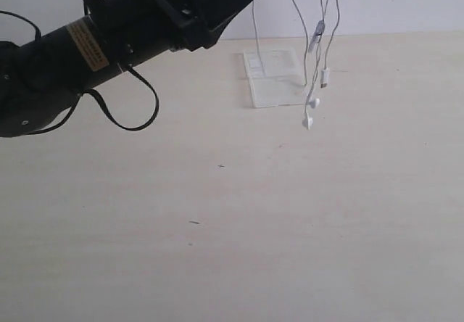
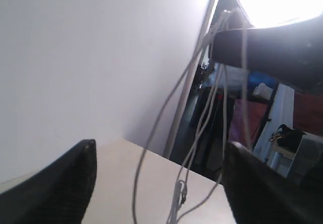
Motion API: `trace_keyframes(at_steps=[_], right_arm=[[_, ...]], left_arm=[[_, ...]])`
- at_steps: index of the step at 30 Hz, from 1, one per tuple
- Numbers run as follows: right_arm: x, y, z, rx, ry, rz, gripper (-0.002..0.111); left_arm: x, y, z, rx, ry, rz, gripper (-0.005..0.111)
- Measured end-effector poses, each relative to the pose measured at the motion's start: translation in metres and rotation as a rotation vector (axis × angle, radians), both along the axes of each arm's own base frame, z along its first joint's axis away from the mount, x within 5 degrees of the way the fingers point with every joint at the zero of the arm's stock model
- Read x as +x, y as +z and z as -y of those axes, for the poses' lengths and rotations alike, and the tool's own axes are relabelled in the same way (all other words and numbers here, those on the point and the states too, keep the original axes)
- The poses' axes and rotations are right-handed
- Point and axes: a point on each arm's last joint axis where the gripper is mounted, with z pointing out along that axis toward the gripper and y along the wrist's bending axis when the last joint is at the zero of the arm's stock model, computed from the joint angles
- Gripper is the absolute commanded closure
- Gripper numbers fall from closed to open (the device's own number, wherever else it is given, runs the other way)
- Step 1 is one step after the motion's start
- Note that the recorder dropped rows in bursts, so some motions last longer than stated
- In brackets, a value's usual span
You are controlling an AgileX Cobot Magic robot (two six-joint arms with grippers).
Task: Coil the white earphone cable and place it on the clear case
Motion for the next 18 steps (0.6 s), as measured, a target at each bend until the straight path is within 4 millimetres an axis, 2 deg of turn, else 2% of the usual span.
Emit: trace_keyframes(at_steps=[7, 18], right_arm=[[0.000, 0.000, -0.001, 0.000, 0.002, 0.000, 0.108], [0.000, 0.000, -0.001, 0.001, 0.002, -0.001, 0.108]], left_arm=[[0.007, -0.006, 0.012, 0.071, -0.105, 0.030, 0.039], [-0.008, -0.005, 0.025, 0.225, -0.356, 0.175, 0.039]])
